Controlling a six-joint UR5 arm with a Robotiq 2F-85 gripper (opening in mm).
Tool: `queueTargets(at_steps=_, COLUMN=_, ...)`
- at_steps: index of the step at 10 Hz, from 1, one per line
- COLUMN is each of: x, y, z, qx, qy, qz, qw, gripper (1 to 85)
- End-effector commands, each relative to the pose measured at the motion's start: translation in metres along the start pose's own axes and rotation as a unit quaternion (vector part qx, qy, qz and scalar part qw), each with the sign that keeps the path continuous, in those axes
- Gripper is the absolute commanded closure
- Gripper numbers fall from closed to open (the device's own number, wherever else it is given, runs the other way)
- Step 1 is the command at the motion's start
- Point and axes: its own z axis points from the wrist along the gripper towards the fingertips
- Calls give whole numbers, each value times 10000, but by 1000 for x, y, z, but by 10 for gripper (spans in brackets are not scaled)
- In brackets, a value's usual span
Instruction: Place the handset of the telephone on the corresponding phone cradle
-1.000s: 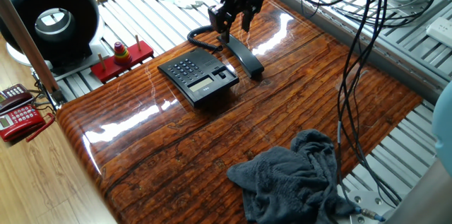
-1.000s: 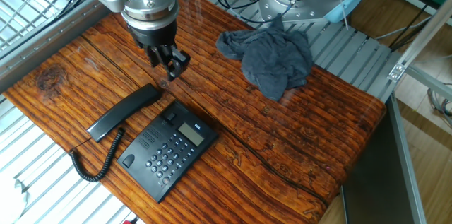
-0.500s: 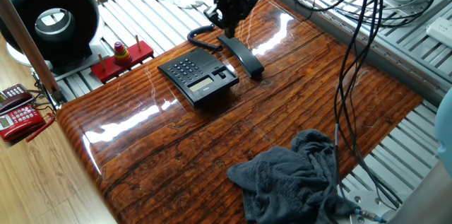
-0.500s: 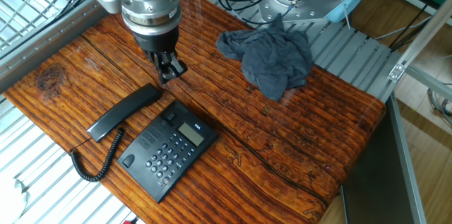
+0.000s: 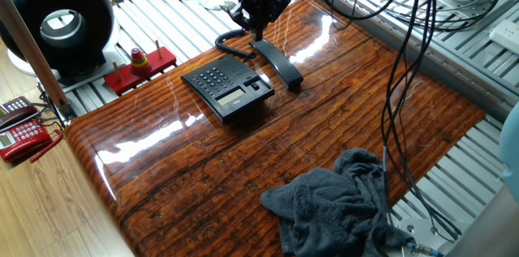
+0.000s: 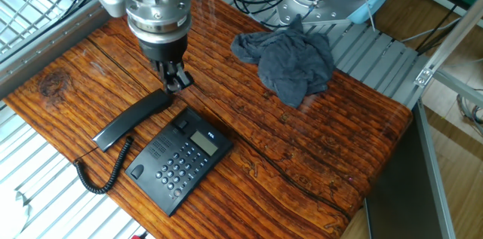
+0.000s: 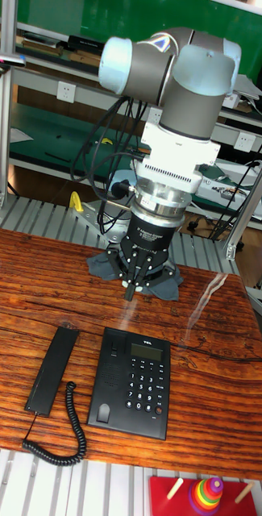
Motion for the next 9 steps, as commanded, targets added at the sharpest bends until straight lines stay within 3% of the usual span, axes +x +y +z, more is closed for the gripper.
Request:
queueTargets(at_steps=1, x=-10, y=-4, z=14, qx=28, qy=-96, qz=-286, qw=9995, gripper=847)
queueTargets(at_steps=2, x=-8, y=-20, z=14, qx=210, qy=-78, qz=-473, qw=9986, gripper=847)
queueTargets(at_steps=3, x=-4, y=-29, z=16, qx=225, qy=-40, qz=-527, qw=9984, gripper=847)
queueTargets(at_steps=5, x=6, y=-43, z=22, qx=-72, qy=-108, qz=-566, qw=9983, gripper=847)
queueTargets(at_steps=7, x=13, y=-58, z=31, qx=0, qy=-102, qz=-696, qw=9975, gripper=847)
queueTargets(at_steps=9, x=19, y=-55, z=31, qx=-68, qy=16, qz=-786, qw=9969, gripper=847)
